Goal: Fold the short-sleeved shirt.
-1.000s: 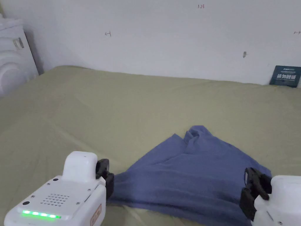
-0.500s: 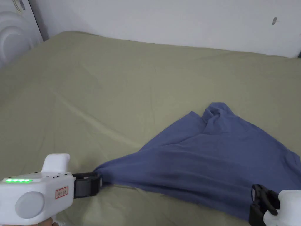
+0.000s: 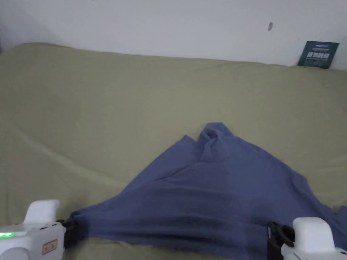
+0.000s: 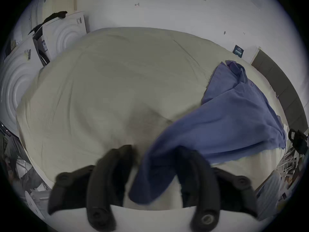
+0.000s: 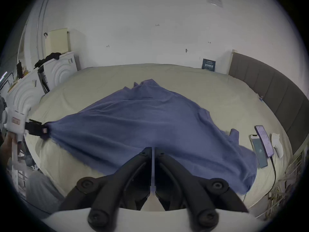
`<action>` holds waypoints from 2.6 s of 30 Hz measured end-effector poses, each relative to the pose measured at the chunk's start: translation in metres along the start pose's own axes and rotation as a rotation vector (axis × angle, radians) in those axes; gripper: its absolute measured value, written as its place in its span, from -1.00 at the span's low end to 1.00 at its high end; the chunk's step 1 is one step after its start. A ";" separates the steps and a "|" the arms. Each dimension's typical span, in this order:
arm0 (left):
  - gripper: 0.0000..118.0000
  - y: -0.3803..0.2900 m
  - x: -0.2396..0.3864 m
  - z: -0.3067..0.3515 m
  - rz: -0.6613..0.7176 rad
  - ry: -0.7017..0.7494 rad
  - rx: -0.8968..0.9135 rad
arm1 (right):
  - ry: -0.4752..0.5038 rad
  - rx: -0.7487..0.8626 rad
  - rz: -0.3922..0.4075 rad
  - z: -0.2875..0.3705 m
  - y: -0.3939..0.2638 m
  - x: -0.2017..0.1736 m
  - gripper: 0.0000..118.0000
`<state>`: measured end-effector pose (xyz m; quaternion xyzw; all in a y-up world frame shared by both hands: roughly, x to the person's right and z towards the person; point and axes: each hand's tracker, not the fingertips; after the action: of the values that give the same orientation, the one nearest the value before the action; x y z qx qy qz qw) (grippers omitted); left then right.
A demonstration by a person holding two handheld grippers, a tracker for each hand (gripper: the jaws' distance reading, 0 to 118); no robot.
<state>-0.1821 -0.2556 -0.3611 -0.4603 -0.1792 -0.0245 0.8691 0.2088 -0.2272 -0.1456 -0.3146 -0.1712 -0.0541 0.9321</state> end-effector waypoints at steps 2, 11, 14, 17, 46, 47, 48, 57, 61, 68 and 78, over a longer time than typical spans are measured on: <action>-0.98 0.004 0.011 -0.001 -0.051 0.042 -0.027 | -0.010 -0.007 0.013 -0.021 0.017 0.014 -0.89; -0.98 0.006 0.003 -0.012 0.011 0.028 -0.023 | -0.028 -0.145 0.053 -0.186 0.126 0.089 -0.88; -0.98 0.009 0.008 -0.012 0.009 0.037 -0.028 | 0.040 -0.203 0.128 -0.230 0.155 0.096 -0.24; -0.98 0.005 -0.018 -0.023 0.026 0.021 -0.033 | 0.062 -0.318 0.146 -0.274 0.174 0.099 0.91; -0.98 0.144 0.063 0.134 -0.055 0.008 0.380 | 0.039 0.204 0.109 0.061 0.290 0.122 -0.96; -0.98 0.158 0.071 0.149 -0.063 0.019 0.411 | 0.029 0.226 0.081 0.070 0.300 0.138 -0.96; -0.98 0.173 0.080 0.163 -0.085 0.027 0.437 | 0.006 0.279 0.079 0.091 0.307 0.144 -0.96; -0.98 0.275 0.128 0.239 -0.108 0.027 0.508 | -0.060 0.392 -0.007 0.167 0.346 0.181 -0.96; -0.98 0.307 0.135 0.249 -0.104 0.032 0.483 | -0.081 0.399 -0.029 0.163 0.357 0.187 -0.96; -0.98 0.342 0.143 0.247 -0.088 0.065 0.473 | -0.093 0.412 -0.018 0.126 0.394 0.188 -0.96; -0.98 0.435 0.151 0.189 -0.049 0.140 0.506 | -0.136 0.420 0.006 0.055 0.484 0.188 -0.96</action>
<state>-0.0057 0.1658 -0.5581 -0.2211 -0.1301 -0.0318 0.9660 0.4702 0.1921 -0.3132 -0.1171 -0.2401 0.0067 0.9636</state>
